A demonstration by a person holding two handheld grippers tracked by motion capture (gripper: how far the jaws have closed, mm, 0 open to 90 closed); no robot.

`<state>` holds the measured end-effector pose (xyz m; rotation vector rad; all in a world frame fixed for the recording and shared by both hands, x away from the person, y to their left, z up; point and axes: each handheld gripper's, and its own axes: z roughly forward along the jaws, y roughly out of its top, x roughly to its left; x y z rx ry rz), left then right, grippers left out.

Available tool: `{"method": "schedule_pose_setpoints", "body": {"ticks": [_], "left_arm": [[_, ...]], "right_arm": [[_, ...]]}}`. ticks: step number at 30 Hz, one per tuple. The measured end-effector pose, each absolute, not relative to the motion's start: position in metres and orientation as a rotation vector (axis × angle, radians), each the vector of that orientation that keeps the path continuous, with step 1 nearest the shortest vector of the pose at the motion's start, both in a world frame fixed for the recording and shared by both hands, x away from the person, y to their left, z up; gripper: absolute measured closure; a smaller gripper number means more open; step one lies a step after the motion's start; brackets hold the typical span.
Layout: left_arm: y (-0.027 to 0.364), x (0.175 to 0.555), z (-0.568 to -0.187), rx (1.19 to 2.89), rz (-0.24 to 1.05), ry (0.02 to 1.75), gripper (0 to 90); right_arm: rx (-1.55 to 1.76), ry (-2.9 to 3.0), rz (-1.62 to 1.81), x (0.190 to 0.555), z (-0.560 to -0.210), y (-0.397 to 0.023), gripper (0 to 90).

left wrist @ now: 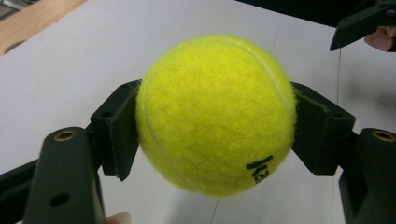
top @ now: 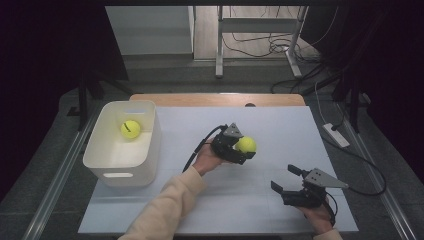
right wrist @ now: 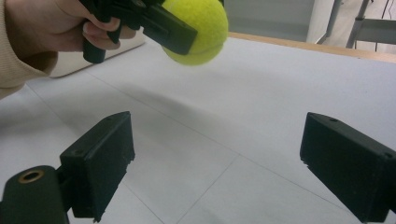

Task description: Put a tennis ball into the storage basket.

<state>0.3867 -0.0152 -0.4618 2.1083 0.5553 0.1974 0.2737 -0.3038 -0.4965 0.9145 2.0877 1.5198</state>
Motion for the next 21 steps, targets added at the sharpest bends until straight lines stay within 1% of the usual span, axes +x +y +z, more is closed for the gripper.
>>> {"method": "schedule_pose_setpoints", "body": {"ticks": [21], "left_arm": [[0.021, 0.373, -0.44, 2.052, 0.267, 0.602, 26.6]], "right_arm": [[0.903, 2.096, 1.512, 0.274, -0.497, -0.302, 9.8]]}}
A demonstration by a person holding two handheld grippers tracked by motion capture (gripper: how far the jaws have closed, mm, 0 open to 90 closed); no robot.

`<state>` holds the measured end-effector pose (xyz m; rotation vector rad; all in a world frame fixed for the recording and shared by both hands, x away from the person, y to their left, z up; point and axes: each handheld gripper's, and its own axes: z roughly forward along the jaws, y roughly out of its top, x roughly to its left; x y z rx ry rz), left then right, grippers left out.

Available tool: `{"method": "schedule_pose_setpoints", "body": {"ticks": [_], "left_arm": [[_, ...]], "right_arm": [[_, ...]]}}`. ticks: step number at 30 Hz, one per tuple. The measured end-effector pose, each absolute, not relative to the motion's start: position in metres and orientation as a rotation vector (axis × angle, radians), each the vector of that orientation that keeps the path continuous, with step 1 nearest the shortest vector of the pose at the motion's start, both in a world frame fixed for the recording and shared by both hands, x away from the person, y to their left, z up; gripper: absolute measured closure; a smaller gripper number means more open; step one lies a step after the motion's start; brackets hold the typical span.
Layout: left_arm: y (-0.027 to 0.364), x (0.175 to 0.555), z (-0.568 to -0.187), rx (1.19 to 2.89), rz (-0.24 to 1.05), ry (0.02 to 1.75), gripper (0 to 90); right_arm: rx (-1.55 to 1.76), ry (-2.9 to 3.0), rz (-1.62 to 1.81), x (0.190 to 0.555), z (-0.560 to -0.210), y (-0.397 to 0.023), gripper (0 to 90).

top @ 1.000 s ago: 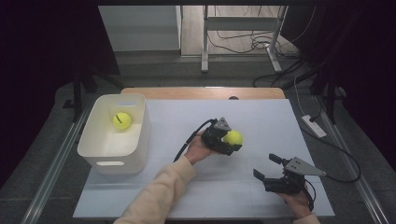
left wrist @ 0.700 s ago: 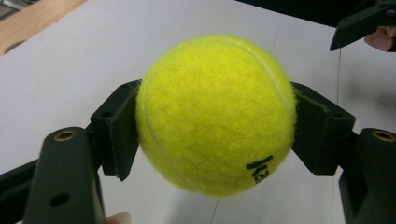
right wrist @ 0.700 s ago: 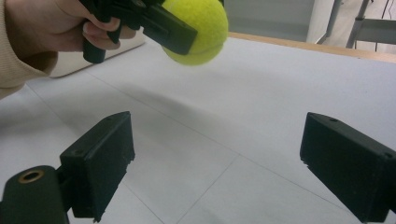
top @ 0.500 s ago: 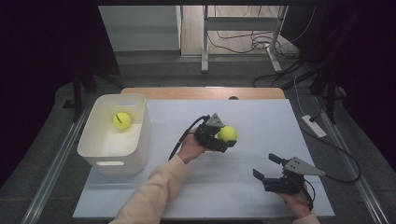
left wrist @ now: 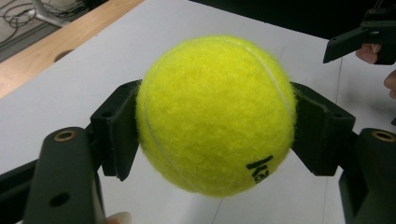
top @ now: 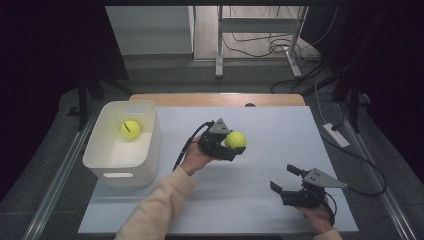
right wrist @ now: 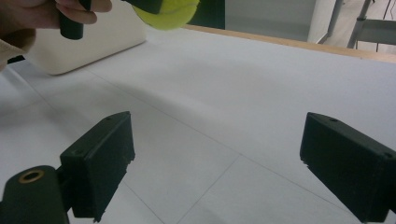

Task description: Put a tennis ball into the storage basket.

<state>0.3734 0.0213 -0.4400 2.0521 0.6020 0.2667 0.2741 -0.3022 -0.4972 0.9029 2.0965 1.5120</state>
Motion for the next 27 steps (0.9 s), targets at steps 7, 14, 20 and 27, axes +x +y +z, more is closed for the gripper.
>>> {"method": "schedule_pose_setpoints", "body": {"ticks": [7, 14, 20, 27], "left_arm": [[0.036, 0.371, -0.433, 2.032, 0.287, 0.625, 26.6], [0.049, 0.367, -0.426, 2.018, 0.312, 0.634, 26.6], [0.058, 0.365, -0.421, 2.006, 0.329, 0.648, 26.6], [0.069, 0.362, -0.415, 1.987, 0.345, 0.657, 26.6]], "right_arm": [[0.899, 2.098, 1.51, 0.275, -0.497, -0.301, 9.8], [0.902, 2.097, 1.51, 0.275, -0.498, -0.301, 9.8], [0.903, 2.096, 1.509, 0.275, -0.498, -0.301, 9.8], [0.906, 2.095, 1.506, 0.275, -0.498, -0.301, 9.8]]}}
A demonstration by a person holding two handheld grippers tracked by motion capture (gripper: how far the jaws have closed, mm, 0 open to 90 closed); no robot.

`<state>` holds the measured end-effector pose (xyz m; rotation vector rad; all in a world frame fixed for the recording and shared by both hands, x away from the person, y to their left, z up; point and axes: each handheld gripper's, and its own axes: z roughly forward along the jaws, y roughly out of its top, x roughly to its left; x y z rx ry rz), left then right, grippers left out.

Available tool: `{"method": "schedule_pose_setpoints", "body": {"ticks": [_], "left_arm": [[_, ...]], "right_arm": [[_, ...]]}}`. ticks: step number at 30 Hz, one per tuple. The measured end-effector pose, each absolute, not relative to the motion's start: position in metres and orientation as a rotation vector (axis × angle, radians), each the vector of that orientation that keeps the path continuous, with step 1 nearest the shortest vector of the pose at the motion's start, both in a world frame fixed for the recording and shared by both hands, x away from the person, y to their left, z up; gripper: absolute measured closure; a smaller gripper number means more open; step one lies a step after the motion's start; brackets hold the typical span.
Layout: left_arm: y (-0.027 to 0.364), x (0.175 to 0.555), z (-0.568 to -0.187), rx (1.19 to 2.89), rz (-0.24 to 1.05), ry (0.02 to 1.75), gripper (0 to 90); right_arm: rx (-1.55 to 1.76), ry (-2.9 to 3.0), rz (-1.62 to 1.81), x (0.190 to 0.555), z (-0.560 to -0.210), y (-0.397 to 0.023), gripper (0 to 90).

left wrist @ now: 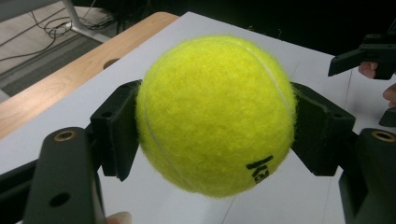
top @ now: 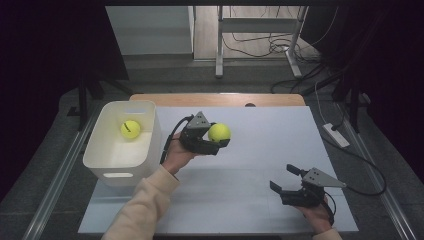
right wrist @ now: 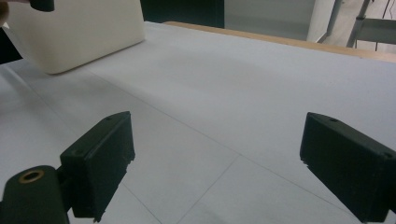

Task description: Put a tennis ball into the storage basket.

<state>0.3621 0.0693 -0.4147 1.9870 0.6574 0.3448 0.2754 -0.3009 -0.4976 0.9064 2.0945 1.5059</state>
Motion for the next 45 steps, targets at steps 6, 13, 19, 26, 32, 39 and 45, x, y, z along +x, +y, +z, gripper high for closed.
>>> {"method": "schedule_pose_setpoints", "body": {"ticks": [6, 13, 19, 26, 32, 39, 45], "left_arm": [[0.08, 0.36, -0.41, 1.973, 0.358, 0.669, 26.6], [0.093, 0.356, -0.404, 1.954, 0.379, 0.694, 26.6], [0.107, 0.353, -0.4, 1.93, 0.39, 0.724, 26.6], [0.119, 0.349, -0.396, 1.916, 0.409, 0.75, 26.6], [0.127, 0.348, -0.394, 1.91, 0.424, 0.769, 26.6], [0.135, 0.347, -0.39, 1.893, 0.433, 0.787, 26.6], [0.139, 0.346, -0.387, 1.892, 0.445, 0.795, 26.6]], "right_arm": [[0.908, 2.095, 1.503, 0.276, -0.498, -0.301, 9.8], [0.907, 2.1, 1.498, 0.276, -0.499, -0.3, 9.8], [0.906, 2.098, 1.497, 0.276, -0.499, -0.3, 9.9], [0.905, 2.103, 1.497, 0.276, -0.499, -0.299, 9.9], [0.905, 2.104, 1.494, 0.277, -0.499, -0.298, 9.9], [0.906, 2.105, 1.492, 0.277, -0.499, -0.298, 9.9], [0.909, 2.105, 1.493, 0.277, -0.499, -0.299, 9.9]]}}
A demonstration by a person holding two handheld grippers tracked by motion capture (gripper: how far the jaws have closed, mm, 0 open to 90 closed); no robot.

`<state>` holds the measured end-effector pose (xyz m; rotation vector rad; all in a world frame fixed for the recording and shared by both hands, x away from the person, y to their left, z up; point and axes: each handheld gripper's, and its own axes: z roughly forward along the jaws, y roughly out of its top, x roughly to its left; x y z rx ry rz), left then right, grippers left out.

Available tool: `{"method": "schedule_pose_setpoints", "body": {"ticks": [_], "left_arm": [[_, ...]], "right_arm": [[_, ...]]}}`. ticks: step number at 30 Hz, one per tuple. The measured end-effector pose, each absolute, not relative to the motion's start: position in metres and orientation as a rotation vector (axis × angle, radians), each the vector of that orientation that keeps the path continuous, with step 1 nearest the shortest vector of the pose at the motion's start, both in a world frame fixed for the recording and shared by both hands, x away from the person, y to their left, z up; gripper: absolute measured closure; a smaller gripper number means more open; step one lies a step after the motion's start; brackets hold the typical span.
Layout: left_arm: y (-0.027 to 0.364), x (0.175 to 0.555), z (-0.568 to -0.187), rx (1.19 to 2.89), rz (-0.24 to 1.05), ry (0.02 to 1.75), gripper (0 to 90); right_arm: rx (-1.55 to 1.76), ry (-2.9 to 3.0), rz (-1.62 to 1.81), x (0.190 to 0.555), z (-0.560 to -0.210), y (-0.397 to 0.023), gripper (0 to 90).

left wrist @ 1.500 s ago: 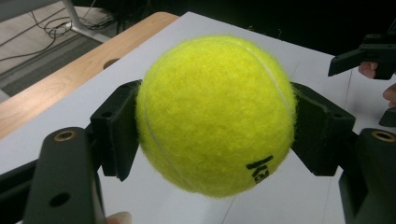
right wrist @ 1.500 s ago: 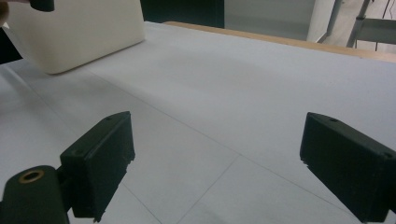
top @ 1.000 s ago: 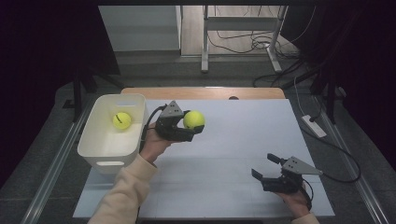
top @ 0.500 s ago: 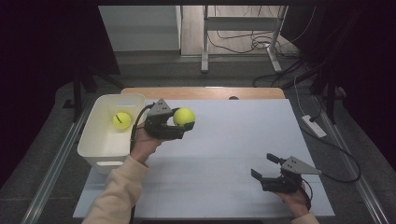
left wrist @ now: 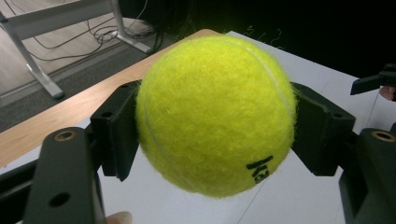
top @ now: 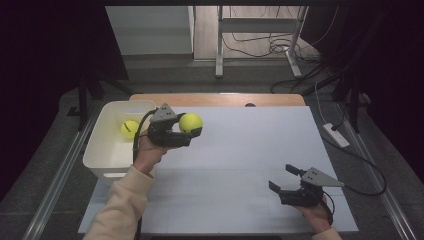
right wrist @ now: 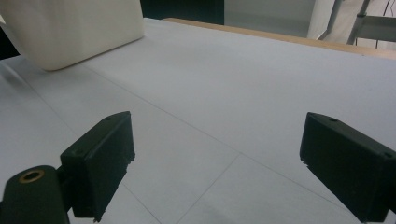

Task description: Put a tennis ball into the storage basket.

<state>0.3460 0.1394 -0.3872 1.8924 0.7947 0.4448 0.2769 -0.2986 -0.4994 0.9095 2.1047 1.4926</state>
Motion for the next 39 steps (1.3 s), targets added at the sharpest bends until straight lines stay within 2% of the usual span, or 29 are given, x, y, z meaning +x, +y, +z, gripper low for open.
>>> {"method": "schedule_pose_setpoints", "body": {"ticks": [39], "left_arm": [[0.198, 0.337, -0.374, 1.819, 0.541, 0.926, 26.6]], "right_arm": [[0.908, 2.108, 1.487, 0.278, -0.5, -0.297, 9.9]]}}
